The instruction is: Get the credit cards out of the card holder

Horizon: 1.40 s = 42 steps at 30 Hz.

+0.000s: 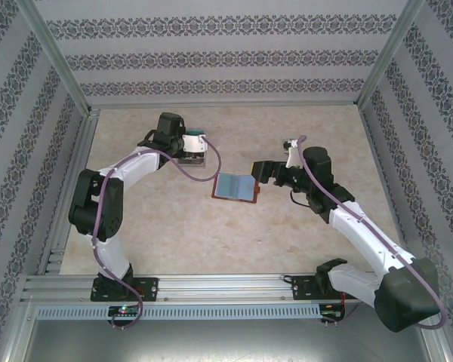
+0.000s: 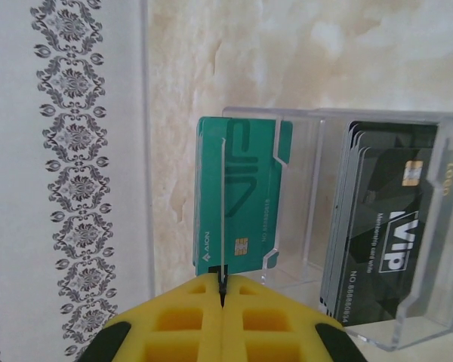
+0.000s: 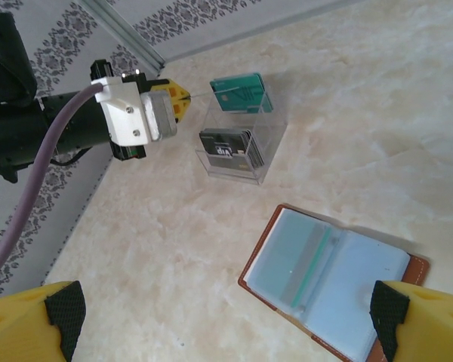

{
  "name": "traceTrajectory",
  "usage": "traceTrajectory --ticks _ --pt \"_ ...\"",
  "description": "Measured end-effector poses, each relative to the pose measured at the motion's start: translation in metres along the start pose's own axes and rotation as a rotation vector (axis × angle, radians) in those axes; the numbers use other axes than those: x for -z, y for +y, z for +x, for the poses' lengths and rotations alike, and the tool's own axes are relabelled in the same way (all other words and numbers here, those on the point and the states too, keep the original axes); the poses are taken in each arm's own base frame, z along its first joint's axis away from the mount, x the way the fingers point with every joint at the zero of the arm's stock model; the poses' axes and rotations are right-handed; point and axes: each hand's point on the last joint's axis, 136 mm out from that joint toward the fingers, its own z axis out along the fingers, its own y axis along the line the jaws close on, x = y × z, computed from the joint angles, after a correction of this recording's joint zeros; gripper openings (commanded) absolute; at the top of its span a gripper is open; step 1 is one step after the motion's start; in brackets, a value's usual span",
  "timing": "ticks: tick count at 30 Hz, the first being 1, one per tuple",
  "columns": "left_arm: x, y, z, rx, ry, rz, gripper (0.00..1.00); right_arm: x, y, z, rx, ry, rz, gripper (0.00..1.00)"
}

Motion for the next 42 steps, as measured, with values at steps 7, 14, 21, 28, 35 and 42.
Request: traceTrajectory --ticks 7,14,21,28,35,42 --pt "-0.011 -0.004 0.003 -0.005 -0.014 0.015 0.0 -0.008 -0.002 -0.004 -0.008 0.014 0.008 0.98" --pt "-0.021 -0.005 0.001 -0.003 -0.027 0.018 0.0 -0.016 -0.006 -0.005 -0.018 0.031 0.017 0.98" --pt "-0.03 -0.011 0.004 0.002 -0.027 0.037 0.0 -0.021 -0.01 -0.003 -0.033 0.045 0.024 0.98" --pt "-0.033 -0.013 0.005 0.003 -0.026 0.045 0.0 -0.022 -0.01 -0.002 -0.039 0.048 0.023 0.98" --pt "-0.038 -0.015 0.005 0.007 -0.025 0.05 0.04 -0.022 -0.011 -0.002 -0.047 0.051 0.025 0.98" --pt "-0.039 -0.015 0.005 0.027 -0.023 0.05 0.32 -0.025 -0.013 0.001 -0.064 0.061 0.026 0.98"
